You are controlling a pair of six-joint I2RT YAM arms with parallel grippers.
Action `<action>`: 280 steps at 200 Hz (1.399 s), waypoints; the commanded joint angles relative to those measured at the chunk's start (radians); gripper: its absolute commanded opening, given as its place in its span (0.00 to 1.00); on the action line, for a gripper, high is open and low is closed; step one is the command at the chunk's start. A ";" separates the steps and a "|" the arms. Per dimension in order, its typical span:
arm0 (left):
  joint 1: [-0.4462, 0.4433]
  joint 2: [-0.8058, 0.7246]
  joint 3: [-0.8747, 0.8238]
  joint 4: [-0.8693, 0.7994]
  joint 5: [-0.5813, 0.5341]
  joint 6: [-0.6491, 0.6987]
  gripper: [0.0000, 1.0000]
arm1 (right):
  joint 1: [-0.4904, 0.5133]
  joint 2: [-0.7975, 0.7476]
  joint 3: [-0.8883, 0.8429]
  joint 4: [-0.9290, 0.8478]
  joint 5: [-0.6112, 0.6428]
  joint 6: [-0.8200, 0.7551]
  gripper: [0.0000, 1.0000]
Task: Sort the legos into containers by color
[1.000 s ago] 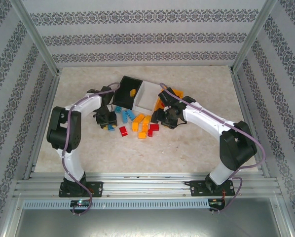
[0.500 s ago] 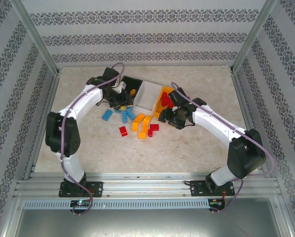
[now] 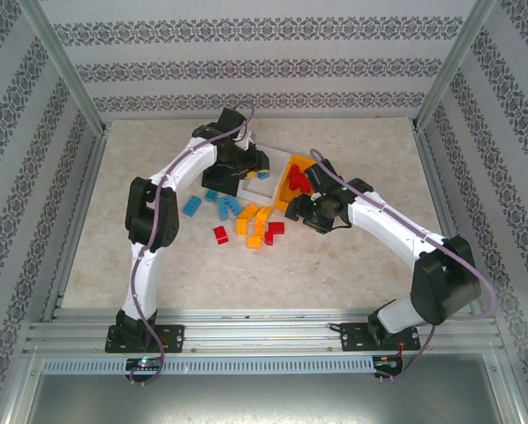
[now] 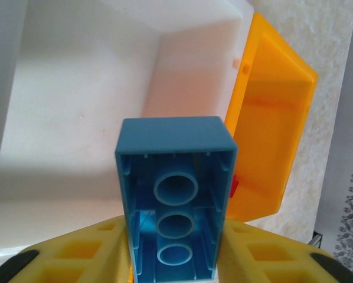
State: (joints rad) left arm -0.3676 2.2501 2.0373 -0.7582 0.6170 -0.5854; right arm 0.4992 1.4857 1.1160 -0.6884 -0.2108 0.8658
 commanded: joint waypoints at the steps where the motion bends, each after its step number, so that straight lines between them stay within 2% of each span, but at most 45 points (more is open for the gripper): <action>1: -0.014 0.026 0.064 -0.043 -0.011 -0.005 0.46 | -0.009 0.017 0.018 0.004 -0.016 0.000 0.62; 28: -0.015 0.016 0.080 -0.054 -0.018 0.005 0.57 | -0.007 0.028 0.026 0.003 -0.019 -0.001 0.62; 74: 0.007 -0.104 0.012 -0.115 -0.055 0.088 0.60 | 0.011 0.055 0.065 0.002 -0.015 -0.007 0.62; 98: 0.037 -0.234 -0.071 -0.261 -0.212 0.264 0.60 | 0.023 0.081 0.096 -0.005 -0.008 -0.024 0.62; 123: 0.046 -0.366 -0.217 -0.368 -0.473 0.463 0.61 | 0.036 0.113 0.106 0.019 -0.021 -0.019 0.62; 136: 0.067 -0.442 -0.339 -0.340 -0.570 0.481 0.61 | 0.046 0.135 0.121 0.027 -0.027 -0.018 0.62; 163: 0.145 -0.497 -0.506 -0.315 -0.665 0.455 0.60 | 0.069 0.175 0.164 0.023 -0.030 -0.024 0.62; 204: 0.199 -0.441 -0.584 -0.248 -0.612 0.466 0.61 | 0.082 0.177 0.164 0.021 -0.025 -0.022 0.62; 280: 0.241 -0.254 -0.497 -0.205 -0.537 0.469 0.61 | 0.080 0.104 0.093 0.004 0.003 -0.011 0.62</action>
State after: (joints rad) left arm -0.1543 1.9598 1.4990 -0.9833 0.0551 -0.1337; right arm 0.5785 1.6337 1.2297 -0.6643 -0.2287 0.8585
